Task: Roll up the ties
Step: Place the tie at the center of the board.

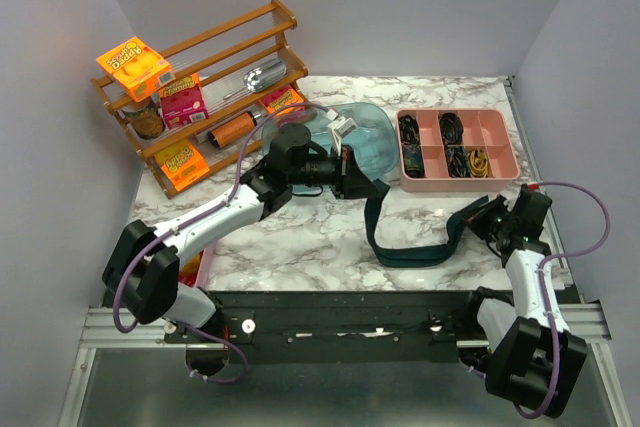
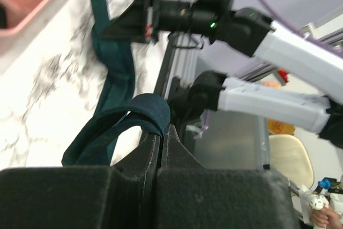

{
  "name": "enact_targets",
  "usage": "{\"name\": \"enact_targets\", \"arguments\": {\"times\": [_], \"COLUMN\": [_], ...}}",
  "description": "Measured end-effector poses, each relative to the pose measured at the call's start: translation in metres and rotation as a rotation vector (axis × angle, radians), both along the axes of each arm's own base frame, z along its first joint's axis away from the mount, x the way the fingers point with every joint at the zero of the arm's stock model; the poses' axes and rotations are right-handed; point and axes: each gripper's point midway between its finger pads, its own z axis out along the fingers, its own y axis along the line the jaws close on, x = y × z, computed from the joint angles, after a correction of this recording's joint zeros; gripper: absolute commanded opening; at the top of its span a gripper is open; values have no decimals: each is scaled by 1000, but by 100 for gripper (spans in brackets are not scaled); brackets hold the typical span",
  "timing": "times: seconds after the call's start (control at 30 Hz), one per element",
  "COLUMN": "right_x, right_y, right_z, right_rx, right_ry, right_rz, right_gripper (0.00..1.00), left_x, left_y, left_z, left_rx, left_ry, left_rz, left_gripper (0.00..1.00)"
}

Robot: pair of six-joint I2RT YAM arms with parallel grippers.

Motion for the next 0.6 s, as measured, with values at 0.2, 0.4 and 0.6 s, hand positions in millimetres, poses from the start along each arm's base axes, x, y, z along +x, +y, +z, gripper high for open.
{"name": "enact_targets", "arguments": {"times": [0.2, 0.4, 0.6], "right_x": [0, 5, 6], "right_y": [0, -2, -5], "right_z": [-12, -11, -9], "right_rx": [-1, -33, -76], "right_ry": [11, -14, -35], "right_rz": [10, 33, 58], "right_gripper": [7, 8, 17], "left_x": [-8, -16, -21], "left_y": [23, 46, 71], "left_z": [-35, -39, -45], "left_rx": [107, 149, 183], "left_ry": [-4, -33, -44], "left_rz": [68, 149, 251], "left_gripper": [0, 0, 0]}}
